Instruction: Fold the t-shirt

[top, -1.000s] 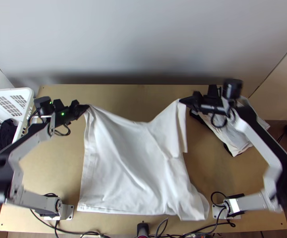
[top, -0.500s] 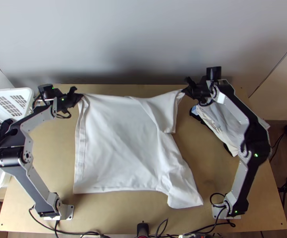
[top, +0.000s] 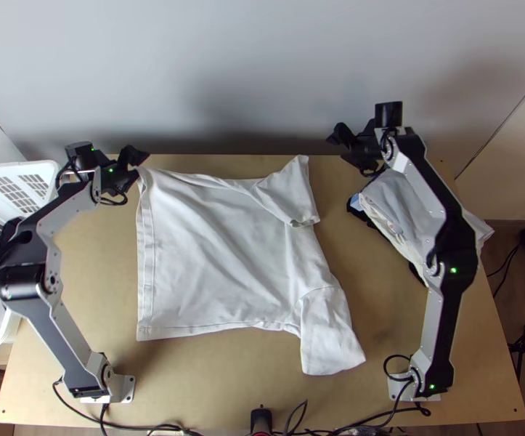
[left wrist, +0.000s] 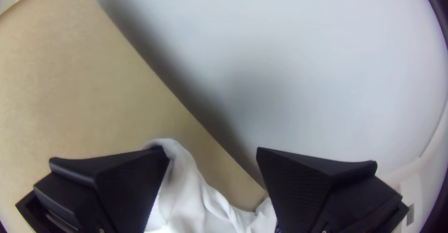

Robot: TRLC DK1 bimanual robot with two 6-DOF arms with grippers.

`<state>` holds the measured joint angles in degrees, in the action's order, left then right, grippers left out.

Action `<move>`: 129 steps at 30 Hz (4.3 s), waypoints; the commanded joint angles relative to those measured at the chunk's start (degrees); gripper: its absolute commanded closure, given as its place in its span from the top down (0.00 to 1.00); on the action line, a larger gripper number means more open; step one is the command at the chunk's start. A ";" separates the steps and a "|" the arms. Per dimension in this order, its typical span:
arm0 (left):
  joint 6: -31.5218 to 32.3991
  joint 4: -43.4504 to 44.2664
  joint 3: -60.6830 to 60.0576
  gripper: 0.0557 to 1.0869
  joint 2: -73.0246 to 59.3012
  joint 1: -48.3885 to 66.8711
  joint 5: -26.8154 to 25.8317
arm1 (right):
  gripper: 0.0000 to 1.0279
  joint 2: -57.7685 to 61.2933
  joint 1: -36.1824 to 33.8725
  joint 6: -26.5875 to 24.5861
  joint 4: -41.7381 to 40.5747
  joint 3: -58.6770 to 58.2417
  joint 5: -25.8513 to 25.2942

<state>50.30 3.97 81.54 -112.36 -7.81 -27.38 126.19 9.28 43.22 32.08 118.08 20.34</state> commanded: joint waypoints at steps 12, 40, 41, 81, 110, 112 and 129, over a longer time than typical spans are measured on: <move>-10.23 -21.28 -20.54 0.96 33.87 -1.41 -7.34 | 0.95 -48.67 -0.75 -9.12 17.85 -58.40 7.79; -35.01 -42.81 -35.57 0.96 55.93 1.93 3.47 | 0.90 -54.03 4.08 -8.42 4.66 -78.36 10.25; -34.92 -43.08 -35.83 0.96 56.46 1.93 3.65 | 0.88 -53.24 4.52 -8.42 3.17 -78.88 10.25; -42.66 -77.44 -39.53 0.89 61.82 -14.25 -10.68 | 0.03 -51.13 7.68 -4.02 -5.27 -82.05 13.06; -39.23 -58.02 -54.64 0.89 62.08 -0.18 -0.57 | 0.03 -52.80 6.63 -3.41 -1.49 -81.17 12.36; -38.70 -57.40 -55.08 0.88 62.08 1.13 -0.57 | 0.03 -52.80 6.72 -3.14 -1.49 -81.17 12.36; -5.83 -31.04 -22.74 0.03 62.43 -3.00 -3.65 | 0.03 -64.40 2.59 0.11 4.40 -46.98 11.92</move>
<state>27.51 -37.89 39.59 -45.01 -7.97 -28.93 66.02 12.95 41.43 35.07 52.60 32.58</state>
